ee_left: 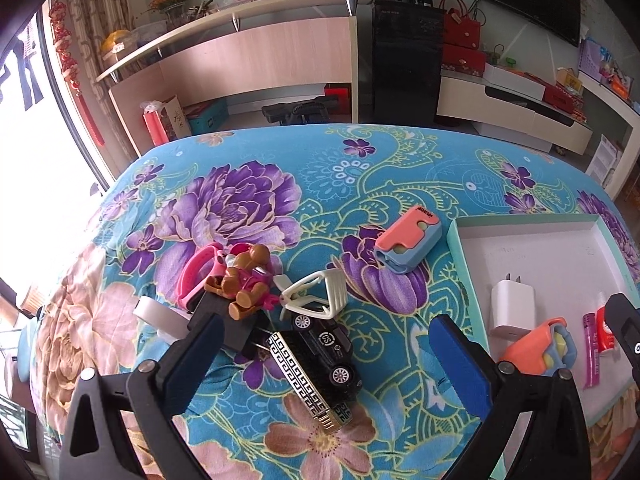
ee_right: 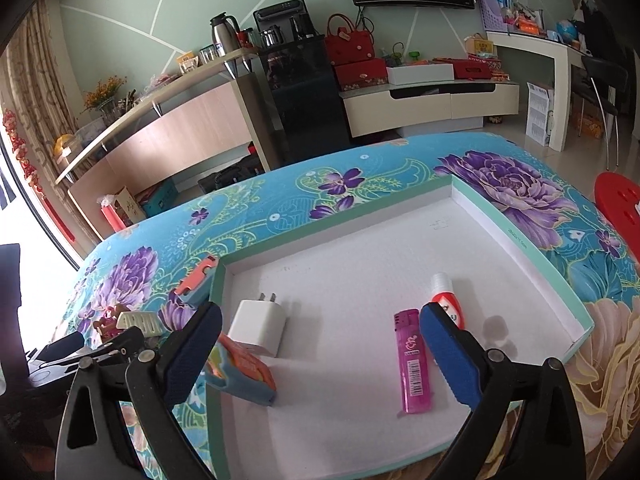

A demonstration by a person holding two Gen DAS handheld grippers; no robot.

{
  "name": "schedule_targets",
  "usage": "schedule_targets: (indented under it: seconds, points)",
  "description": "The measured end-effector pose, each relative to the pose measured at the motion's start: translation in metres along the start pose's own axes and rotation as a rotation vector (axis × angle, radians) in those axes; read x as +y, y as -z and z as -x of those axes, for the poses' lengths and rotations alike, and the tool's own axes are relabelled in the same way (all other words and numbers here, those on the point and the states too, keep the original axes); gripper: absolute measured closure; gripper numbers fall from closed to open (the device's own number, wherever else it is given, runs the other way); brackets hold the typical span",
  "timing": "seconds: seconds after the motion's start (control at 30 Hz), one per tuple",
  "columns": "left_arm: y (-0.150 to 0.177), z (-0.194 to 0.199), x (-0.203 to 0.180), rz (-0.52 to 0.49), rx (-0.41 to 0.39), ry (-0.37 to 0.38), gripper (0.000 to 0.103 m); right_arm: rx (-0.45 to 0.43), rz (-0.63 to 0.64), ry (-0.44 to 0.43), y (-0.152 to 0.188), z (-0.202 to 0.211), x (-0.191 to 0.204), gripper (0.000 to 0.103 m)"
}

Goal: Organize rigid objects
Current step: 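Withdraw both tools from the tray toward the remaining items, then grasp the white round watch with the left tool while the right tool grasps the cream claw clip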

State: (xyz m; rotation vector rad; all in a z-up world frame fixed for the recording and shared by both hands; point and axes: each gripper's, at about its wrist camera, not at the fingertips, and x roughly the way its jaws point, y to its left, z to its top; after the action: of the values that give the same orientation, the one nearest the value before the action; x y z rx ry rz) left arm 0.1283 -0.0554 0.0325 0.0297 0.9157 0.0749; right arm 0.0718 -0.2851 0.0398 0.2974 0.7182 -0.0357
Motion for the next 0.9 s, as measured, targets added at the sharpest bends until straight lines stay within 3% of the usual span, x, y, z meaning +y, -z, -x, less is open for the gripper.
schedule_targets:
  seconds: [0.3, 0.5, 0.9]
  points:
    - [-0.003, 0.006, 0.053, 0.123, -0.046, -0.050, 0.000, -0.074, 0.153, -0.095, 0.001, 0.002, 0.062, 0.004]
    - [0.001, 0.007, 0.099, 0.226, -0.073, -0.127, 0.000, -0.112, 0.249, -0.175, 0.006, -0.001, 0.107, 0.004]
    - [0.012, 0.003, 0.157, 0.359, -0.079, -0.110, 0.000, 0.006, 0.403, -0.228, 0.041, -0.035, 0.169, 0.004]
